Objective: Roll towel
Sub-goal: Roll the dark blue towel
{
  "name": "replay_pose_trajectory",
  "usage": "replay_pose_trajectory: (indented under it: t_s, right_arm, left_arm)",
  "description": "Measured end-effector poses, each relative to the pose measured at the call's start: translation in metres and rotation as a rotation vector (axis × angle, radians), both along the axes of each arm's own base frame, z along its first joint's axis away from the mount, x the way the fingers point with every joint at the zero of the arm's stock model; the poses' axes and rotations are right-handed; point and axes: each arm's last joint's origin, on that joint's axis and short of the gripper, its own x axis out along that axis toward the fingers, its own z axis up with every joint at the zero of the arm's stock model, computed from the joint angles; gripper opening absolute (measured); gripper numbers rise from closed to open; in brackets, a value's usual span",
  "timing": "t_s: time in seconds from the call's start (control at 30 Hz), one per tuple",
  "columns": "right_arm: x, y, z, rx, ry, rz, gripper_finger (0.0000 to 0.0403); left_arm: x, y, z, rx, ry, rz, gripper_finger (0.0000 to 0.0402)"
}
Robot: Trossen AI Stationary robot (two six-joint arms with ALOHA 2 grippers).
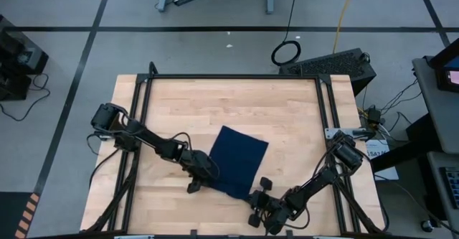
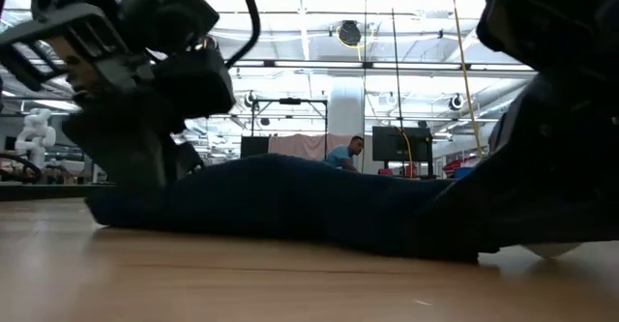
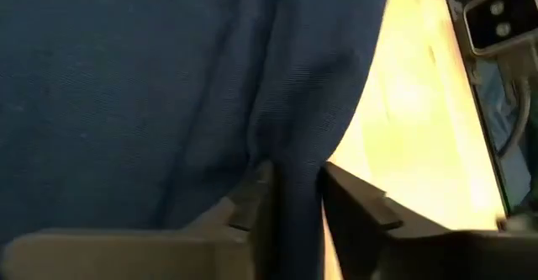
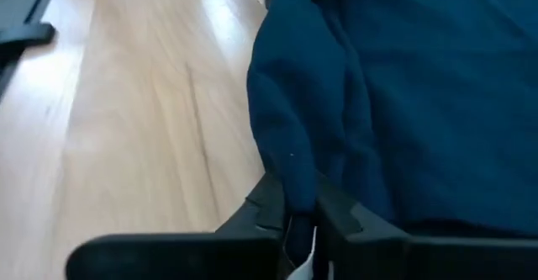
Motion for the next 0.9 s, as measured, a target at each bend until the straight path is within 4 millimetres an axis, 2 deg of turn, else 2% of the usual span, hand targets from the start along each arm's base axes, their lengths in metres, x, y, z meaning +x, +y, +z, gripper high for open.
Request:
replay_pose_trajectory:
  t_s: [0.2, 0.33, 0.43, 0.57, 0.77, 0.9]
  right_arm:
    - [0.0, 0.001, 0.0, 0.042, 0.005, -0.005, 0.0026]
    - [0.0, 0.0, -0.001, 0.089, 0.017, -0.008, 0.0019]
    - [0.002, -0.001, -0.001, 0.136, 0.023, -0.017, 0.0018]
    - [0.001, 0.0, -0.001, 0.198, 0.043, -0.013, 0.0017]
    - [0.001, 0.001, -0.002, 0.196, 0.049, -0.006, 0.0017]
    - [0.0, 0.001, -0.002, 0.18, 0.054, 0.005, 0.0017]
  left_arm:
    - [-0.012, 0.001, 0.011, 0.038, 0.063, -0.012, 0.0189]
    - [-0.016, -0.002, 0.023, 0.091, 0.012, -0.025, 0.0221]
    - [-0.018, -0.012, 0.031, 0.181, -0.086, -0.029, 0.0227]
    - [-0.026, -0.032, 0.032, 0.333, -0.172, -0.03, 0.0228]
    - [-0.039, -0.061, 0.025, 0.516, -0.259, -0.045, 0.0228]
    - [-0.041, -0.072, 0.02, 0.621, -0.335, -0.048, 0.0228]
